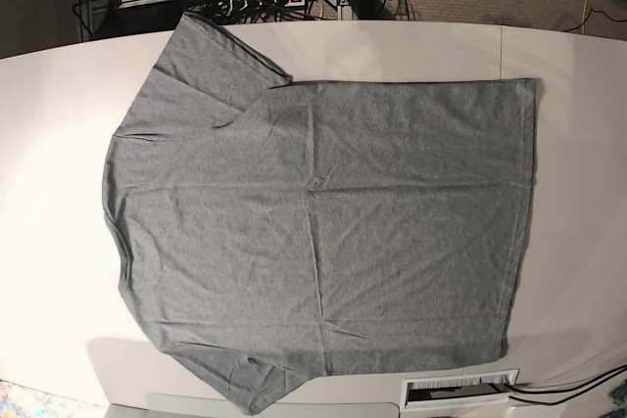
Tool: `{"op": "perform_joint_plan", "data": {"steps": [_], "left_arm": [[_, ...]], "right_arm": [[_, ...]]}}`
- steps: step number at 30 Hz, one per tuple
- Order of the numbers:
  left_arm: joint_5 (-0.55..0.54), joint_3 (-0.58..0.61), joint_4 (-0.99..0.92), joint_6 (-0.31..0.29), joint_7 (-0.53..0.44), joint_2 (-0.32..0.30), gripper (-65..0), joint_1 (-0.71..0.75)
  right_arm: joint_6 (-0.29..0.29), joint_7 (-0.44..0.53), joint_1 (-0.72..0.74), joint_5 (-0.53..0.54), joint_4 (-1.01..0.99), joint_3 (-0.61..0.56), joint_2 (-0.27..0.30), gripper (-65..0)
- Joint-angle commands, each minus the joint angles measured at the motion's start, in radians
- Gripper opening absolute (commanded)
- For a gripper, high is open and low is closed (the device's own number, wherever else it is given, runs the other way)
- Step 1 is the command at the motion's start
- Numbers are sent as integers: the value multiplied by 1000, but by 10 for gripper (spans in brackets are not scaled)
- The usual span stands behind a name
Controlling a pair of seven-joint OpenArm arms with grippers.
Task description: Fold the T-shirt properly
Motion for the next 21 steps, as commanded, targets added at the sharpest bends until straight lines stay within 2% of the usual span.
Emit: {"op": "perform_joint_plan", "data": {"steps": [1,11,15,18,21], "left_arm": [[2,-27,35,7,-5,-11,-650,44],[2,-364,359,7,2,-11,-650,248],[5,-461,475,6,3,-11,-650,316],[87,-504,559,5,19,-15,-650,370],[183,-505,636,2,45,-52,-650,411]], "right_arm": [[2,9,-27,6,38,6,33,-650],[0,-3,-185,-109,374,9,124,-650],[-6,-24,-207,-129,463,9,147,-650],[-8,-57,-206,-158,506,9,154,-650],[-10,-60,-207,-169,540,9,169,-650]]}}
